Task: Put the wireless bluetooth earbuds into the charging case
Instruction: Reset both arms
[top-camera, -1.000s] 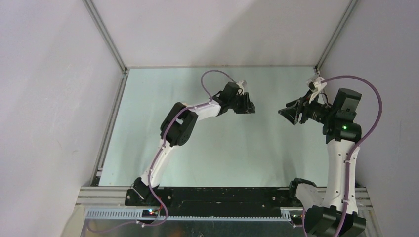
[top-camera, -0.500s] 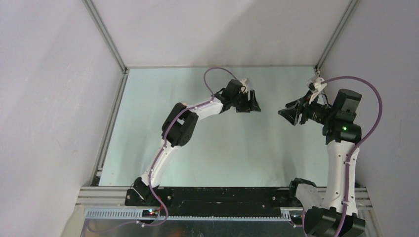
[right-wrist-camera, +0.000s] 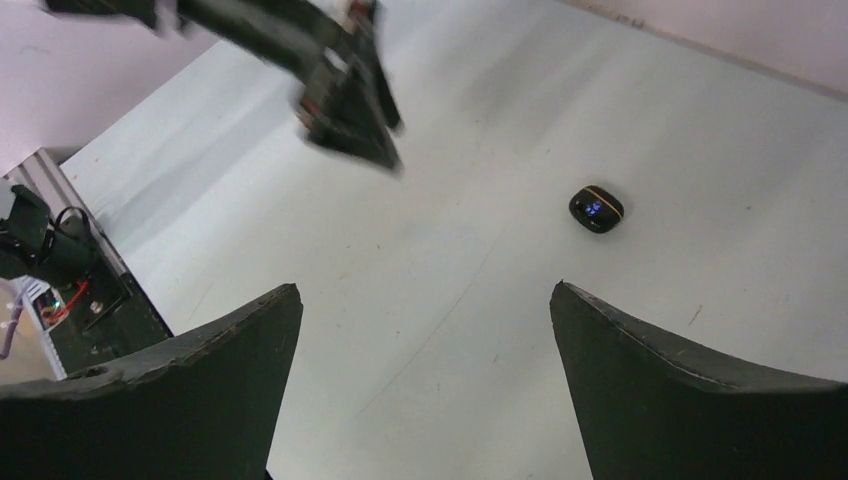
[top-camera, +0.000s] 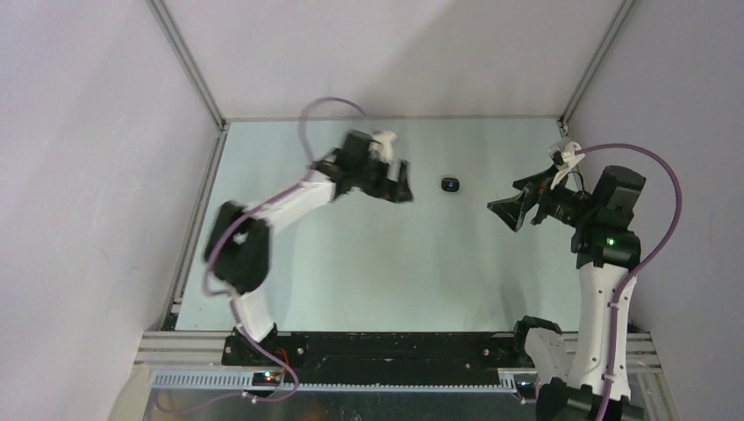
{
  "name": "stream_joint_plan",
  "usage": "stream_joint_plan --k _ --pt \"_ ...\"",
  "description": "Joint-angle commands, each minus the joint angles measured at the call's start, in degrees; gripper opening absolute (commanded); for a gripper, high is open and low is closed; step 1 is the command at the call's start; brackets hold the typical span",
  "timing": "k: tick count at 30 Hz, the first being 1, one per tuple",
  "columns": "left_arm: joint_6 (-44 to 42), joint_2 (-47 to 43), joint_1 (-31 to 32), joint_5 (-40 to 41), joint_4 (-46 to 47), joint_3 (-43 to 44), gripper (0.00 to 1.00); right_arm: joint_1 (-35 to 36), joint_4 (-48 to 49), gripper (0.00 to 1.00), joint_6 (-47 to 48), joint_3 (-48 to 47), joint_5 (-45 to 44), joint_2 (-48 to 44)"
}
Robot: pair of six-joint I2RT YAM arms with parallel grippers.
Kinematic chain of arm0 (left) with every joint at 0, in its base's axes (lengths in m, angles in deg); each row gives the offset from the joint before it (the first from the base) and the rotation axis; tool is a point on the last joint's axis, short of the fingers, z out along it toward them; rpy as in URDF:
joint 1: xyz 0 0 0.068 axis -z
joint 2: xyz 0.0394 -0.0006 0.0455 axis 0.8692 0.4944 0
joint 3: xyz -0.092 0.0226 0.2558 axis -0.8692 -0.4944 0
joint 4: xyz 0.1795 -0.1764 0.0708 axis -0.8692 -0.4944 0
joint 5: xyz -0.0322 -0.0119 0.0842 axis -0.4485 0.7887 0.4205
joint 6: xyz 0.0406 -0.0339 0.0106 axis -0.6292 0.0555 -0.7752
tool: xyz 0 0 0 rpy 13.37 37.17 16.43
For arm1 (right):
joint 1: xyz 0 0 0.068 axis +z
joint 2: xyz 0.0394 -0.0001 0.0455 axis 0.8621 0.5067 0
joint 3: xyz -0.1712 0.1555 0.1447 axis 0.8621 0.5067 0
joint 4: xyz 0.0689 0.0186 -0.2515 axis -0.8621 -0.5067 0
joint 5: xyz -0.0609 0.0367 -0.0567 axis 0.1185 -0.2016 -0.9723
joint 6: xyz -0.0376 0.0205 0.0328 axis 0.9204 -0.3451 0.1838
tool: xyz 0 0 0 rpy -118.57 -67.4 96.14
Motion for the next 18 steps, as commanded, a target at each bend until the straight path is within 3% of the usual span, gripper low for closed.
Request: stream_joint_plan --k 1,6,8,13,18 --pt "-14.81 -23.24 -13.92 -4.64 -5.96 -3.61 0.99 -0.21 6.57 0.99 -6.83 0.31 -4.59 -5.00" --pt "-19.00 -43.73 -38.10 -18.08 -9.02 -10.81 1.00 -0.20 5.30 0.99 -6.47 -0.09 -13.34 -11.00" --pt "-22.68 -51.52 -45.05 -16.88 -11.18 -14.61 0.99 0.31 2.67 0.99 -5.14 -1.30 -17.13 -13.69" --pt "-32.35 -76.94 -50.00 -2.36 -12.38 -31.42 0.99 4.62 -4.61 0.99 -3.16 -1.89 -28.29 -18.45" --pt "-36.83 -83.24 -50.48 -5.25 -21.25 -34.91 1.00 5.81 -4.76 0.99 -5.27 -0.04 -28.30 -25.71"
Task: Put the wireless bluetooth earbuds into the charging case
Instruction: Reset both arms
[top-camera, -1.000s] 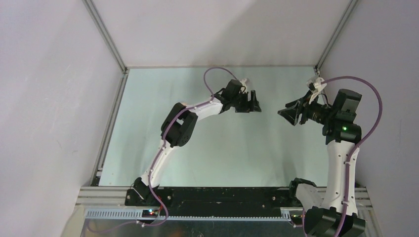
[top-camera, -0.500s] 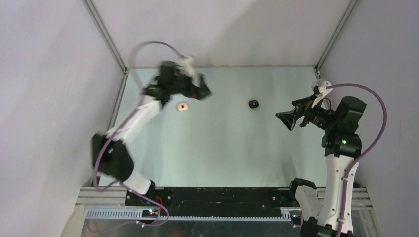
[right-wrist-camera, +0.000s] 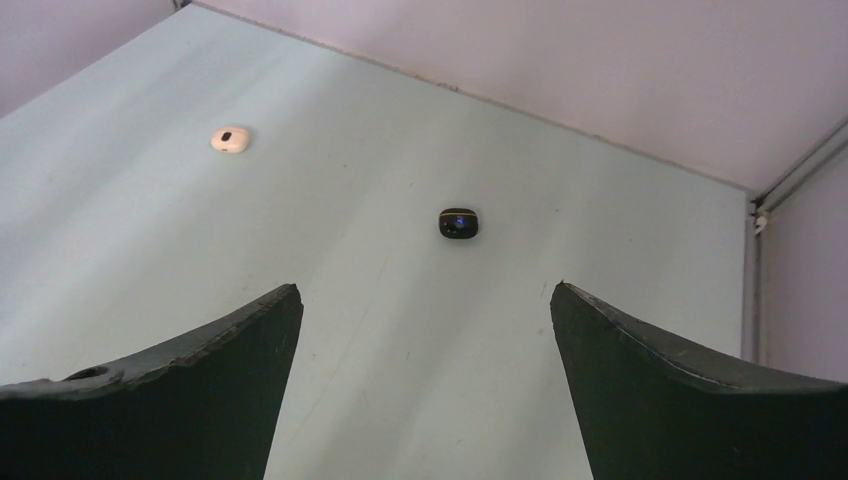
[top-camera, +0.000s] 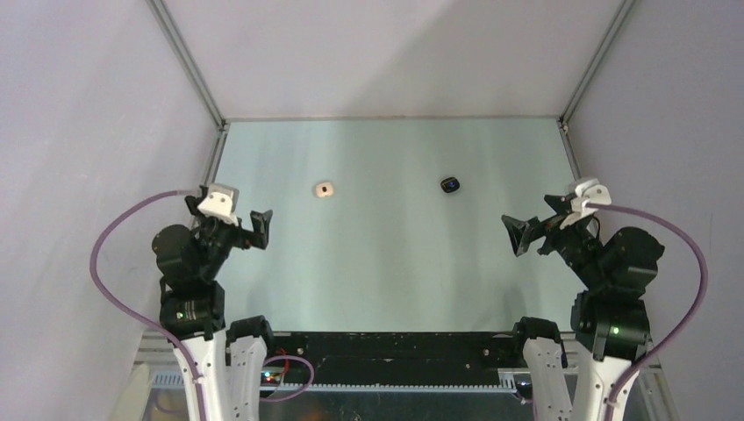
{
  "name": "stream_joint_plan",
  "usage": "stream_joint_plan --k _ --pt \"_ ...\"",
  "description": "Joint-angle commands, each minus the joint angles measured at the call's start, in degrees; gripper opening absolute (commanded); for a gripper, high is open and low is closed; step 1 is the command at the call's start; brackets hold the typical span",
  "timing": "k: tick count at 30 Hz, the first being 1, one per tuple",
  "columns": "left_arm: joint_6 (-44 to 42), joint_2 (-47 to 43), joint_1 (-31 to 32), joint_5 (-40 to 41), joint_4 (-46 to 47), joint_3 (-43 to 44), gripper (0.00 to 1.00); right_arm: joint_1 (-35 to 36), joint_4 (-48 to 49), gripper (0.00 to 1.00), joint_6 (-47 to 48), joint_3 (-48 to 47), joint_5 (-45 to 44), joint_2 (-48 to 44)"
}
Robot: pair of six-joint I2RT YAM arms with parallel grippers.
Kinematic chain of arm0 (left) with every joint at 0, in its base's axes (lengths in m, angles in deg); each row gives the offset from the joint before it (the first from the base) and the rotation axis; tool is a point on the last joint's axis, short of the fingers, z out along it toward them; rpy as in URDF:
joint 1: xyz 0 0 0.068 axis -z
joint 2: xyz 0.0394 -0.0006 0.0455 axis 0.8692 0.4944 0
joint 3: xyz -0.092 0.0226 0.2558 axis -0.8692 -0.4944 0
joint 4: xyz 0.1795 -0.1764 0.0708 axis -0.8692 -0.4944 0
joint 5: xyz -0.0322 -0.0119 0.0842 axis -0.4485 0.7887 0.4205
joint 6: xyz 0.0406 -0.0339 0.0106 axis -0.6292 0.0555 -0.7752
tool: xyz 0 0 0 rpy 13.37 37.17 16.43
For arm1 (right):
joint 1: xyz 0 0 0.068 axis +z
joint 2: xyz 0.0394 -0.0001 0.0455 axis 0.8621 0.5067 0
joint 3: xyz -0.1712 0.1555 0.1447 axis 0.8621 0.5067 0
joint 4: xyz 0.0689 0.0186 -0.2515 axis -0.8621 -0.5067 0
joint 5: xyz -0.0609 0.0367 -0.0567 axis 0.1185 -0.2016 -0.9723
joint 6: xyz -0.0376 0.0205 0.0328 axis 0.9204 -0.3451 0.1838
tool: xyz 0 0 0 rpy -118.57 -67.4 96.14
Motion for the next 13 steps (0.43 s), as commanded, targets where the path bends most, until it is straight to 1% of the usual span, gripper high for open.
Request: stream_joint_plan --k 1,5,8,11,13 --pt "-7.93 -2.07 -0.79 0.82 -6.27 -4.14 1.00 0.84 -0.47 0.99 -1.92 2.10 -2.50 -5.58" --pt "-7.11 -1.81 -0.77 2.77 -2.62 -6.78 0.99 0.63 1.19 0.99 -2.67 6.09 -1.03 -8.76" --pt "-7.12 -1.32 -0.80 2.94 -0.41 -9.52 0.99 0.28 2.61 0.99 -1.66 8.93 -2.67 -10.63" --pt "-7.07 -1.02 -0.81 3.17 0.08 -9.81 0.99 0.33 3.69 0.99 -1.41 11.12 -5.99 -12.65" --pt "-6.88 -0.87 -0.80 2.87 0.05 -9.62 0.99 0.31 3.75 0.99 -2.22 11.34 -4.96 -13.11"
